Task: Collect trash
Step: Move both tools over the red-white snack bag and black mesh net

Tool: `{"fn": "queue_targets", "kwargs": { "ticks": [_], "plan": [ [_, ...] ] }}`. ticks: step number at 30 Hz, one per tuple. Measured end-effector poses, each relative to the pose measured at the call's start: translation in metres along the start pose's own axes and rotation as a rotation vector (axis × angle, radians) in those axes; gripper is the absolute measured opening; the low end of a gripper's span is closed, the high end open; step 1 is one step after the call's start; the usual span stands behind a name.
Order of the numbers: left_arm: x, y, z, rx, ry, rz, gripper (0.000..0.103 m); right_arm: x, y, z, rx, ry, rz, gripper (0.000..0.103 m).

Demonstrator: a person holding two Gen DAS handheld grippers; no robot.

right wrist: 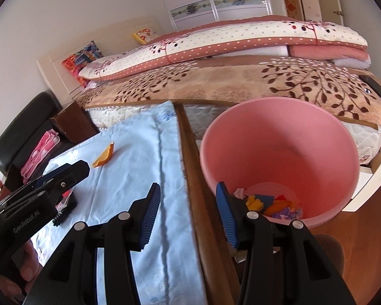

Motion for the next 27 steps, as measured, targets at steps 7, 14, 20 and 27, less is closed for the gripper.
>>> {"fn": "queue_targets", "kwargs": {
  "ticks": [7, 14, 20, 27],
  "plan": [
    [0.005, -0.003, -0.022, -0.046, -0.009, 0.003, 0.042, 0.007, 0.011, -0.019, -0.03, -0.039, -0.037, 0.045],
    [0.013, -0.006, -0.051, -0.09, -0.022, 0.008, 0.042, 0.01, 0.02, -0.035, -0.067, -0.079, -0.062, 0.045],
    [0.027, -0.015, -0.084, -0.154, -0.027, 0.018, 0.042, 0.011, 0.033, -0.052, -0.11, -0.11, -0.087, 0.045],
    [0.048, -0.032, -0.128, -0.21, -0.076, 0.014, 0.042, 0.012, 0.056, -0.084, -0.194, -0.165, -0.138, 0.045]
  ]
}}
Point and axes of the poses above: each gripper's, at about its wrist camera, not at the fingertips, and y roughly the way its jaws point, z to its right, x to its underside, the point moved 4 cm from there along y, roughly the way its jaws point, and after that the axes turned 12 degrees about -x, right-handed, at the moved point
